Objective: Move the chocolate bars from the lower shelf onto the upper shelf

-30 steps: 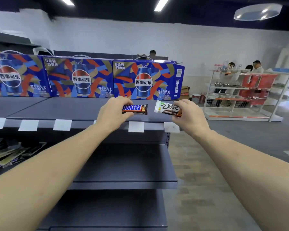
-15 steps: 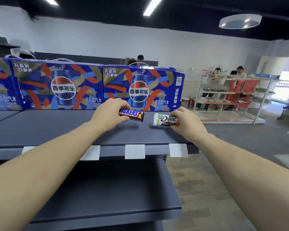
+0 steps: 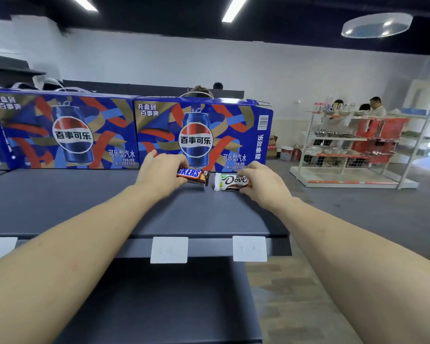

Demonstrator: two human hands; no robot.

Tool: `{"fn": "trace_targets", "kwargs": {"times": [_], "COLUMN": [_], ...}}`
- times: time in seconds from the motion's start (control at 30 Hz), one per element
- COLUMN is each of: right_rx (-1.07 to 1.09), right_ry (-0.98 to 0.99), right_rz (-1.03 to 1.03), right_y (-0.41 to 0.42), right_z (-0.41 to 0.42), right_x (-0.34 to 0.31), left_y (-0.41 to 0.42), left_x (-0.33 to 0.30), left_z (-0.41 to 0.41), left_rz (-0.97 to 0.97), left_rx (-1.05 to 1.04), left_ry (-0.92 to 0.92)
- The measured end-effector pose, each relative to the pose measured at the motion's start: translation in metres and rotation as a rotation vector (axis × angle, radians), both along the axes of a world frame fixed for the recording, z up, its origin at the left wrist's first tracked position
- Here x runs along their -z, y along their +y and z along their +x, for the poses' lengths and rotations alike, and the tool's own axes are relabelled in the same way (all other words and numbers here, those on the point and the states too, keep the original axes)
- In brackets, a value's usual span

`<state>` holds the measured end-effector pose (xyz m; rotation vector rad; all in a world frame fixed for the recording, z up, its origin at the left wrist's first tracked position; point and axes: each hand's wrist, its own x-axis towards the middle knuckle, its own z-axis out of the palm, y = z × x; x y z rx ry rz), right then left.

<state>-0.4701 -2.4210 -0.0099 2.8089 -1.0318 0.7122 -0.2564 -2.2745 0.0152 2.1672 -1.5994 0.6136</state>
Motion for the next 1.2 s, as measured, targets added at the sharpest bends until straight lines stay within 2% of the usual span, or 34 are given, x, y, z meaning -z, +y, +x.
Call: {"fn": "trace_targets", "kwargs": {"times": [0.43, 0.77, 1.2], "right_rx": [0.080, 0.174, 0.237], "right_ry": [0.065, 0.086, 0.094], "right_rz": [0.011, -0.069, -0.074], "right_y": [-0.041, -0.055, -0.068], "right_z": [0.031, 0.054, 0.061], "right_x": [-0.003, 0.000, -0.001], "left_y": [-0.028, -0.053, -0.072], "left_x": [-0.003, 0.008, 0.004], "left_z": [0.006, 0.017, 0.024], "left_rz": [-0.025, -0.017, -0.004], "left_rx": [0.007, 0.065, 0.087], "left_ry": [-0.123, -0.117, -0.113]}}
